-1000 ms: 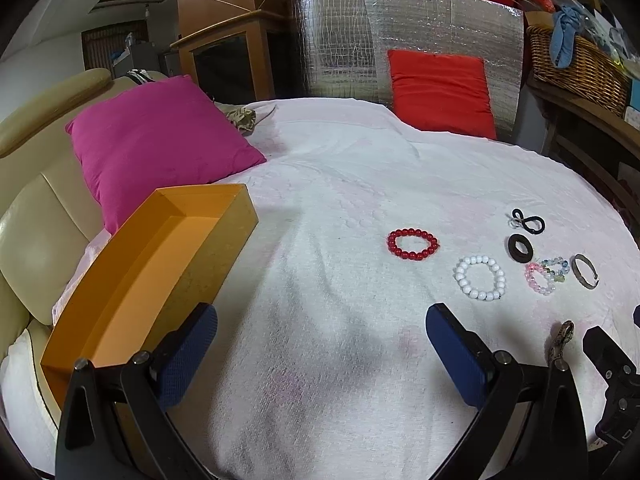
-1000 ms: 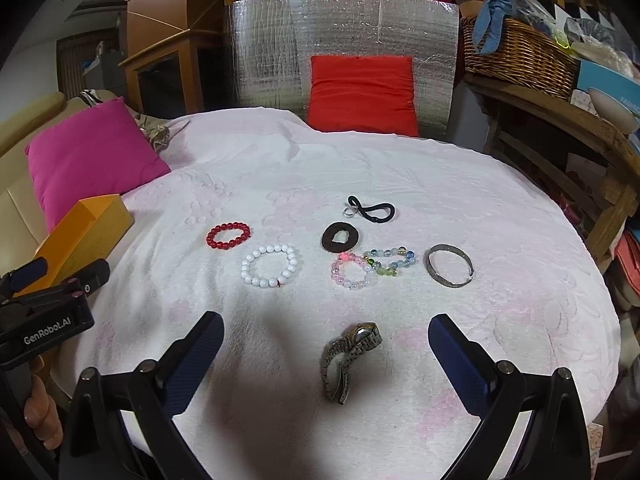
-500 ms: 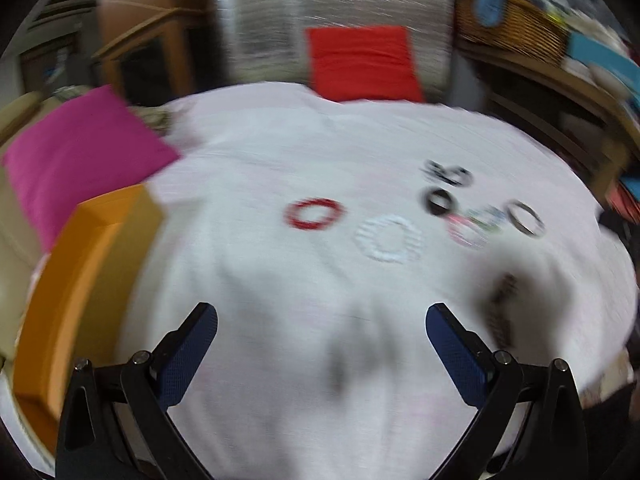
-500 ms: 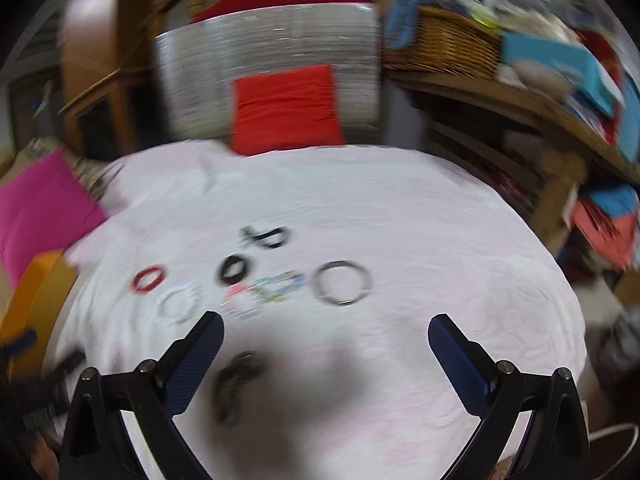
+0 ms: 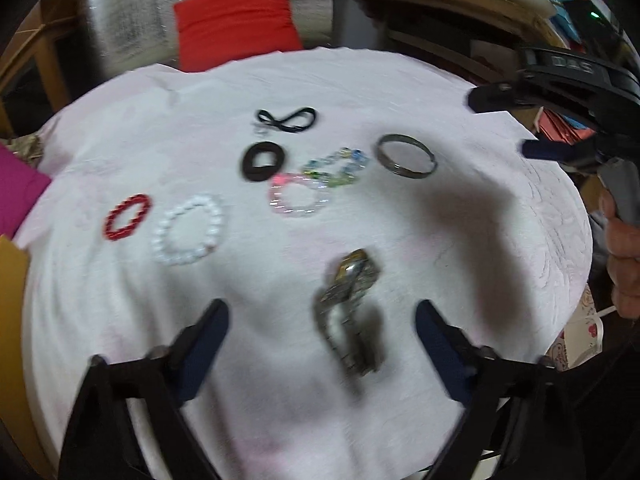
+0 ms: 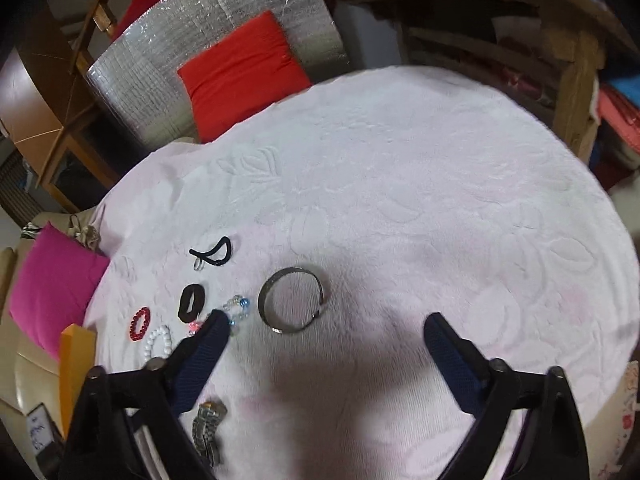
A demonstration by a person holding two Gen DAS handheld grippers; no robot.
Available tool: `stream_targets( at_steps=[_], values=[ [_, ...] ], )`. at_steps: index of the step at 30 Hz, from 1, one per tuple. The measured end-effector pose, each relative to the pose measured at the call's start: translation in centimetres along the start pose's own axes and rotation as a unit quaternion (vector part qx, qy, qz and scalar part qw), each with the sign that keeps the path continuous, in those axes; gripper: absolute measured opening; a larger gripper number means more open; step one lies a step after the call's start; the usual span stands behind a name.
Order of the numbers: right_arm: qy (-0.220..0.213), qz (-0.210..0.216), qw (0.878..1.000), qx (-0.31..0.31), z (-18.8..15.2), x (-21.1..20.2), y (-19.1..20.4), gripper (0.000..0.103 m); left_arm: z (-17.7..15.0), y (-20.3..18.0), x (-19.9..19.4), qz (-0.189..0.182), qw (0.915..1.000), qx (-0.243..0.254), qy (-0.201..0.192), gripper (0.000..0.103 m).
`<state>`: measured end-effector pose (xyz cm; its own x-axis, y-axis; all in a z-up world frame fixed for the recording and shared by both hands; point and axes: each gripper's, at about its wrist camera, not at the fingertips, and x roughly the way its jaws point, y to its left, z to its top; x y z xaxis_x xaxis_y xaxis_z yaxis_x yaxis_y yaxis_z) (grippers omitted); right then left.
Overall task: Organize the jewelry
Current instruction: 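Grasp the metal-band watch with the left tool while the right tool grasps the silver bangle, then carry the watch and the silver bangle in both tools over the orange box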
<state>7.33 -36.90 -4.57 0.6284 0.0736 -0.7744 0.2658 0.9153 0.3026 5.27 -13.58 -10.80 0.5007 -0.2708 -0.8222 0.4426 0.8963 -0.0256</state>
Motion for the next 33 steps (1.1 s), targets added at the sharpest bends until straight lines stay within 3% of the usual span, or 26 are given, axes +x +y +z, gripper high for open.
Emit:
stream_targets(
  at_steps=[2,4,6,8,10,11,13,16,21,26,29,32,33],
  values=[
    [0.017,0.002,1.000,-0.005,0.3,1.3,0.1,0.069,0.4,0.0,1.0,-0.015,0.9997,-0.005,0.019,0.066],
    [0.040,0.003,0.999,-0.014,0.5,3.0,0.4,0.059,0.6,0.2,1.7,-0.032,0.9987,-0.019,0.036,0.052],
    [0.045,-0.001,0.999,-0.021,0.7,4.0,0.7,0.058,0.8,0.3,1.9,-0.035,0.9987,-0.021,0.032,0.050],
    [0.041,-0.001,0.999,-0.030,1.2,4.4,1.2,0.058,1.0,0.4,1.8,-0.045,0.9984,-0.020,0.029,0.037],
    [0.042,0.013,0.998,-0.052,1.6,4.7,2.0,0.062,1.0,0.5,1.8,-0.046,0.9984,-0.018,0.027,0.026],
    [0.044,0.016,0.997,-0.057,1.8,4.8,2.3,0.073,1.1,0.7,1.9,-0.049,0.9983,-0.018,0.026,0.024],
    [0.044,0.029,0.997,-0.056,1.6,4.9,2.6,0.086,1.1,1.2,1.7,-0.062,0.9975,-0.023,0.024,0.020],
    [0.052,0.021,0.996,-0.074,1.3,5.5,3.3,0.088,1.1,1.9,0.8,-0.065,0.9975,-0.026,0.010,0.007],
    [0.078,0.002,0.993,-0.085,0.5,7.7,4.0,0.088,1.3,3.7,-0.9,-0.062,0.9969,-0.043,-0.021,0.007],
    [0.072,-0.041,0.989,-0.123,-0.2,8.7,5.1,0.088,0.7,5.1,-0.9,-0.081,0.9946,-0.064,-0.008,0.007],
    [0.064,-0.073,0.984,-0.149,-0.7,9.1,5.7,0.074,0.1,4.8,-1.1,-0.086,0.9947,-0.057,0.002,0.007],
    [0.052,-0.077,0.984,-0.155,-0.8,8.7,5.7,0.058,-0.2,4.3,-1.3,-0.100,0.9938,-0.048,0.007,0.009],
    [0.053,-0.073,0.985,-0.150,-0.7,8.6,5.4,0.058,-0.2,4.2,-1.4,-0.108,0.9930,-0.048,0.008,0.012]
  ],
)
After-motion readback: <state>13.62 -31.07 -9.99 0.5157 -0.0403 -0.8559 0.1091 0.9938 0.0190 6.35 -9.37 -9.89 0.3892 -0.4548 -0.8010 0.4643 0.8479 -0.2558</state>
